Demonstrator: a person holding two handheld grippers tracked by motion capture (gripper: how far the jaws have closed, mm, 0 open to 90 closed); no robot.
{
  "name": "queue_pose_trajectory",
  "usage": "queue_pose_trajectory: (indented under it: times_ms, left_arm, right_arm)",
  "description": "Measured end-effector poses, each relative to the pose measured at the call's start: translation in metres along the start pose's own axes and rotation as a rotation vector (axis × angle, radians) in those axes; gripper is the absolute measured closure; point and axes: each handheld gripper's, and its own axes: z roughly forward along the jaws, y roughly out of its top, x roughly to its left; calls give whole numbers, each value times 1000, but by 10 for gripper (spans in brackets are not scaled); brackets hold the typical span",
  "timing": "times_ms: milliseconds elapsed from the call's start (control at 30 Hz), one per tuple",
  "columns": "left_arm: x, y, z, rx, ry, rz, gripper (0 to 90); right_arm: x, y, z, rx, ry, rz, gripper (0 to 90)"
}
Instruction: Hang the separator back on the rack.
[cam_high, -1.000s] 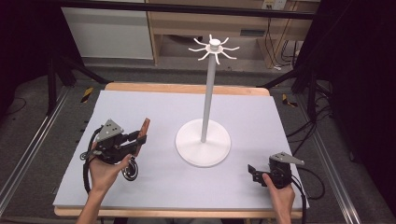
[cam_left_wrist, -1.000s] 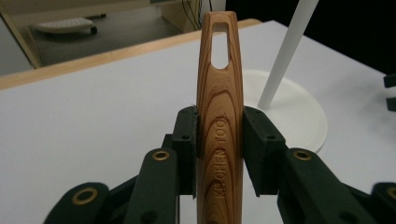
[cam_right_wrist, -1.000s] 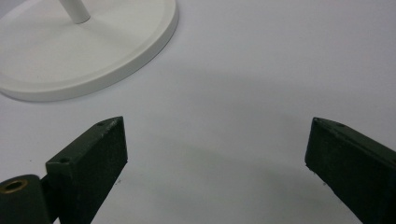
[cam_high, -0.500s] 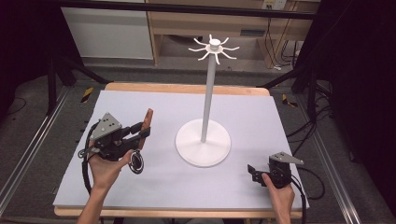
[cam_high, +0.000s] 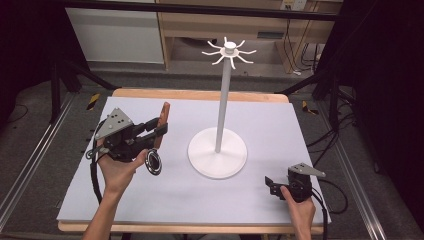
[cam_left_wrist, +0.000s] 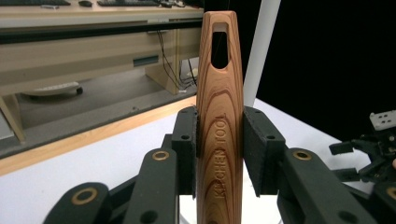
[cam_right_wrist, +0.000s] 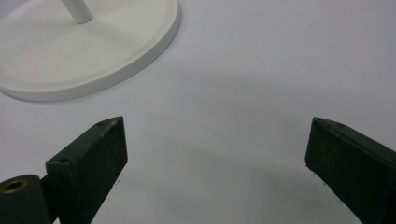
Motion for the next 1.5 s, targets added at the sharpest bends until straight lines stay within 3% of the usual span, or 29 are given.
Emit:
queue_pose_trajectory:
  times_ms: [567, 1500]
  left_arm:
    - [-8, 30, 3, -62, -21, 9, 673]
    - [-31, 76, 18, -133, -56, 48, 673]
  right_arm:
    - [1, 0, 2, -2, 2, -5, 61]
    - [0, 1, 2, -8, 0, -5, 60]
